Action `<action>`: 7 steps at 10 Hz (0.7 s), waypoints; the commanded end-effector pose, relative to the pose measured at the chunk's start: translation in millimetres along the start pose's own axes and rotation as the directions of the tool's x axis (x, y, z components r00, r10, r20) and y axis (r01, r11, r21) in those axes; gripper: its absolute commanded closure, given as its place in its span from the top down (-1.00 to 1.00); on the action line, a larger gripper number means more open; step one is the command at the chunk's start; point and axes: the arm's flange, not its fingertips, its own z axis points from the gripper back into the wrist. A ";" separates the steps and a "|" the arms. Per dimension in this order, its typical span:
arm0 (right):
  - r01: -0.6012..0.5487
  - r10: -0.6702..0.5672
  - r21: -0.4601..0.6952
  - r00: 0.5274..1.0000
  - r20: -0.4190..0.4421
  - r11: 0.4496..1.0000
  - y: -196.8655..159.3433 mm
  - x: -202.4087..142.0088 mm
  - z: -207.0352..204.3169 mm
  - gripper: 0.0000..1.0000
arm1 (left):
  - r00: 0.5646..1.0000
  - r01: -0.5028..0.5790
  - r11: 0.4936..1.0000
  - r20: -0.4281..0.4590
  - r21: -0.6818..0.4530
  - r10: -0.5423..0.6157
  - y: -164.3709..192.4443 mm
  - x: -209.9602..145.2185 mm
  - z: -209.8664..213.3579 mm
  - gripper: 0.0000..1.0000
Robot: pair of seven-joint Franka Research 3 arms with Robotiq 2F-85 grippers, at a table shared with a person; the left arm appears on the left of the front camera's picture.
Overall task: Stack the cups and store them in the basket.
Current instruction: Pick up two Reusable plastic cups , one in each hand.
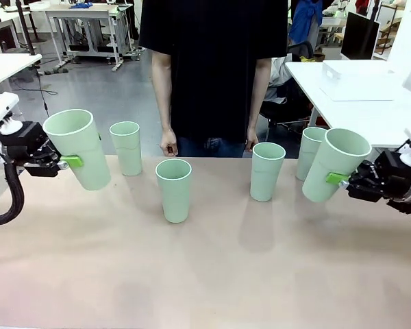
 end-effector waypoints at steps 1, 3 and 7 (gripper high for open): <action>-0.030 0.031 0.021 0.998 -0.061 0.999 11.4 -11.9 -10.1 0.74 | 1.000 0.020 0.998 -0.007 0.051 -0.020 -17.0 -2.0 -13.4 0.74; -0.024 0.028 0.040 0.994 -0.110 0.999 8.5 -15.7 -19.7 0.74 | 1.000 0.009 0.999 -0.005 0.049 -0.009 -18.9 -2.8 -21.3 0.74; -0.021 0.029 0.056 0.989 -0.143 0.998 5.9 -6.2 -38.2 0.74 | 1.000 0.002 0.996 0.021 0.090 -0.004 -27.5 12.5 -22.3 0.74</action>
